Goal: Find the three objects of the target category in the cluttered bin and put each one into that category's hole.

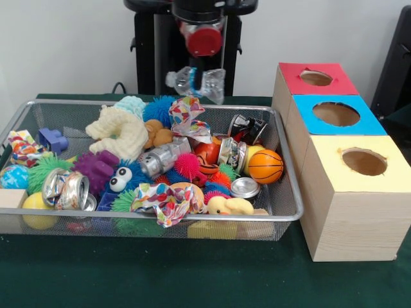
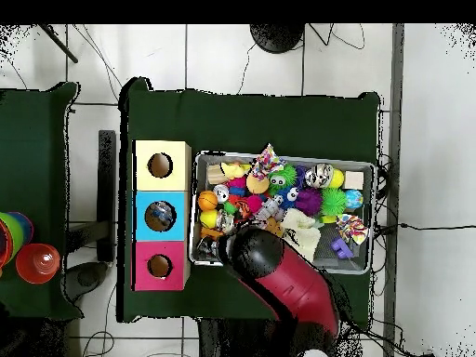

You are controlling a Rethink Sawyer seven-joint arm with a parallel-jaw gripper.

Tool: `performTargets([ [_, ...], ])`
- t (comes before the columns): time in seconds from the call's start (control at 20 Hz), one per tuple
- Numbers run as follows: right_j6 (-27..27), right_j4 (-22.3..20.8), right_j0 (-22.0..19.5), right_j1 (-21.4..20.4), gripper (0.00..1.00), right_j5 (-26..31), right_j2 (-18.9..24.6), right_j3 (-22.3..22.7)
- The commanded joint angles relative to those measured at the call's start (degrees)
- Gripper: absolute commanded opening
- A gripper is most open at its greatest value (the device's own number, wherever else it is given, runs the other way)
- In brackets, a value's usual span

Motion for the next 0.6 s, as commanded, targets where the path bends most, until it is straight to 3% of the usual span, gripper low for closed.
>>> performTargets([
  [0.05, 22.1, 5.9, 3.8, 3.5, 0.00, -0.3, 1.7, -1.3],
  [0.35, 27.1, 6.4, 7.4, 4.4, 0.00, 4.2, -0.2, -4.5],
  [0.6, 29.2, 7.2, 7.5, 3.2, 0.00, 6.7, 0.4, -6.1],
])
